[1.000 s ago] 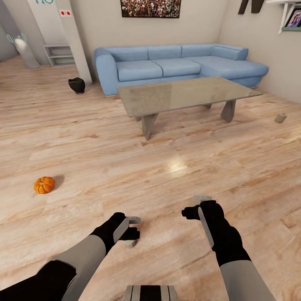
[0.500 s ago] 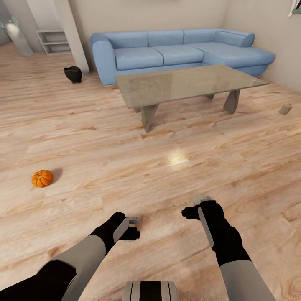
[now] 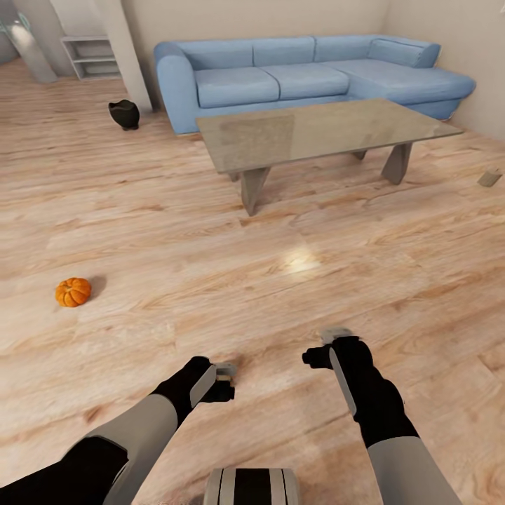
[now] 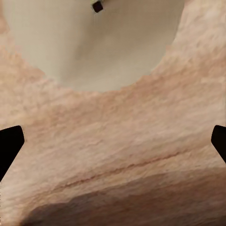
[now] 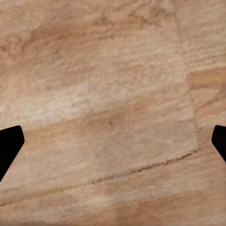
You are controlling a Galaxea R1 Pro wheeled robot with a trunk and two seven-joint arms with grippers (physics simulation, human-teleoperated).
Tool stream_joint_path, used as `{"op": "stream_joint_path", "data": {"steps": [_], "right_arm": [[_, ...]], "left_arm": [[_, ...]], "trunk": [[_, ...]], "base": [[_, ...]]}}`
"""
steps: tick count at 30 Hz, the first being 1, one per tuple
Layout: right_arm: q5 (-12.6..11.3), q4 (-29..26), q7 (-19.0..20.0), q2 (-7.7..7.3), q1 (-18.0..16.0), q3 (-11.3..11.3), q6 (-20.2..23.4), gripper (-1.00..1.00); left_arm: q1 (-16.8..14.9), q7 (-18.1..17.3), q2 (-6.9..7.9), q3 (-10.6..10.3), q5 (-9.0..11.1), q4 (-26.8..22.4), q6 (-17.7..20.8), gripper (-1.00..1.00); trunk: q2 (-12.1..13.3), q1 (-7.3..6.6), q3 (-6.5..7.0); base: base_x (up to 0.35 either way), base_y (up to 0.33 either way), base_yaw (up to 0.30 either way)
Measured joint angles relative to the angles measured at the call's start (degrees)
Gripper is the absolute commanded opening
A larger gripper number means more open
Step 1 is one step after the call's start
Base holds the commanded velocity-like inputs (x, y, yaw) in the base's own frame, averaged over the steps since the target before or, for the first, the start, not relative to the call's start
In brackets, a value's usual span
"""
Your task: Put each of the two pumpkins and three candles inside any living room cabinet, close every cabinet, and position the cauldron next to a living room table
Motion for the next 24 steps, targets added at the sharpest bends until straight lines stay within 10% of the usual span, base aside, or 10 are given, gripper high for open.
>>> {"op": "stream_joint_path", "data": {"steps": [24], "right_arm": [[0.01, -0.02, 0.0, -0.01, 0.01, 0.58, 0.01, 1.0]], "left_arm": [[0.01, -0.03, 0.0, -0.06, -0.01, 0.03, -0.23, 1.0]], "trunk": [[0.0, -0.03, -0.3]], "base": [[0.088, -0.008, 0.059]]}}
